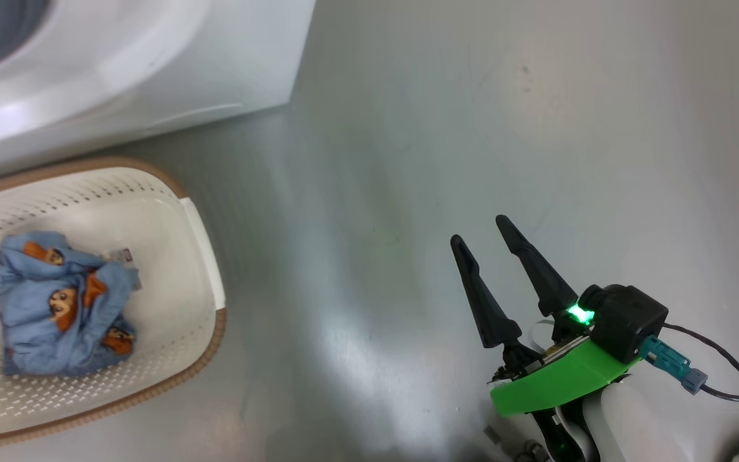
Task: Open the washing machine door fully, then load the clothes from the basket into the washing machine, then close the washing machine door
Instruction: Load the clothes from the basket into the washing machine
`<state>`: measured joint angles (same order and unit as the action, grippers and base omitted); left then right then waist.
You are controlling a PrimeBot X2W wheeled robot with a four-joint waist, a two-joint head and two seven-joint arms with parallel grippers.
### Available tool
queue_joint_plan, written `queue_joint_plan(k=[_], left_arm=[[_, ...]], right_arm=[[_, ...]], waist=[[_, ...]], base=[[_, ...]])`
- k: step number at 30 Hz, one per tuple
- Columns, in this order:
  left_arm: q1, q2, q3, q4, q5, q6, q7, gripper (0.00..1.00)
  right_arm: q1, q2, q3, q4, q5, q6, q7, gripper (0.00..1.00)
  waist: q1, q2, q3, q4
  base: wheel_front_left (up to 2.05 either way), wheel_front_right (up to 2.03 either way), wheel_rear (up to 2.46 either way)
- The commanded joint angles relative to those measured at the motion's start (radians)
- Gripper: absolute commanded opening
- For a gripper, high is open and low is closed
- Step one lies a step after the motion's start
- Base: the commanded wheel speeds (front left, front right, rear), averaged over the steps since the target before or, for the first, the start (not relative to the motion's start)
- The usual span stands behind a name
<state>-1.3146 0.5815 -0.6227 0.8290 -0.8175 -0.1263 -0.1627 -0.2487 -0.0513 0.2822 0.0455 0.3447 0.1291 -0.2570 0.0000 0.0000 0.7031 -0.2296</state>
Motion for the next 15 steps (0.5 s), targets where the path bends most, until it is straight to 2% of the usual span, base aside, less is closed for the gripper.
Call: queue_joint_plan(k=[1,15], left_arm=[[0.014,0.043,0.022,-0.011,-0.013,0.007,-0.016,1.0],[0.189,0.001,0.052,-0.06,-0.048,0.015,-0.09,1.0]], right_arm=[[0.021,0.001,0.017,-0.014,-0.012,0.002,-0.005,1.0],[0.035,0.001,-0.019,0.021,-0.025,0.002,-0.005,1.0]], waist=[[0.0,0.0,-0.029,0.019],[0.0,0.0,-0.146,0.062]], base=[[0.0,0.0,0.0],[0.0,0.0,0.0]])
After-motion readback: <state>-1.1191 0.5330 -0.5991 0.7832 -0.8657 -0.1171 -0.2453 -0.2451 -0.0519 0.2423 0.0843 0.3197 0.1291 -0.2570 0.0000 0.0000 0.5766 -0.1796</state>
